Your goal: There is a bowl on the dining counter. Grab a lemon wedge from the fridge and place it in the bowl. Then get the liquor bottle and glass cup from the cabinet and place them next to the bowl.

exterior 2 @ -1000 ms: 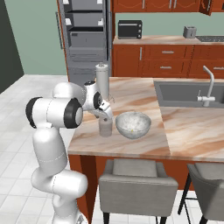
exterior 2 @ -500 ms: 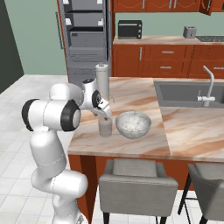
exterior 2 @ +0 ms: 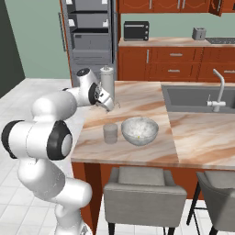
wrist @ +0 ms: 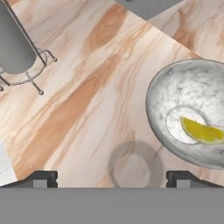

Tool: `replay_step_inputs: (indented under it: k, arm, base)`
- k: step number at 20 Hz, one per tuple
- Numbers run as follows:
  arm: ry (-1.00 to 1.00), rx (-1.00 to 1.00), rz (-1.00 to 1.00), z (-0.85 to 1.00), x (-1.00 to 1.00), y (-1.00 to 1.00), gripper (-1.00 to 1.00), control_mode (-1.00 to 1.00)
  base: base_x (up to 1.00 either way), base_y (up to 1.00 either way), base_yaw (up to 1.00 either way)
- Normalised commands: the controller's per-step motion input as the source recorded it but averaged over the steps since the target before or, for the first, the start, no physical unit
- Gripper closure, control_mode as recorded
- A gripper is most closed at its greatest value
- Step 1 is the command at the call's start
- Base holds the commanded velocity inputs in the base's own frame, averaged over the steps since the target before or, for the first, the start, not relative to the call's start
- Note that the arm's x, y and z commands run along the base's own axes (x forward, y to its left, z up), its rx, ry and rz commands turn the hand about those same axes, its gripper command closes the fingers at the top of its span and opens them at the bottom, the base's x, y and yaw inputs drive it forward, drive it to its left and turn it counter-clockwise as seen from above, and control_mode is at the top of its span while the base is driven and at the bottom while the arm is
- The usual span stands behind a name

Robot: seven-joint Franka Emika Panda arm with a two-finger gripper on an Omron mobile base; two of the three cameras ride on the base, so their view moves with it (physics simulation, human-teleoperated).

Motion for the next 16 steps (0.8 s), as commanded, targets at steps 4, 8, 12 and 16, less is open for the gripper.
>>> replay_step_inputs:
  k: [4,8,12,16]
  arm:
    - [0.0,0.0,0.0,0.99,-0.73,0.0,-1.0,-1.0]
    - [0.14,0.0,0.0,0.85,-0.96,0.0,-1.0,-1.0]
    - [0.23,0.0,0.0,0.64,-1.0,0.0,-1.0,-1.0]
    - [0.23,0.0,0.0,0.13,-1.0,0.0,-1.0,-1.0]
  base:
    - [0.0,0.0,0.0]
    - [0.0,0.0,0.0]
    - [0.0,0.0,0.0]
    - [0.0,0.0,0.0]
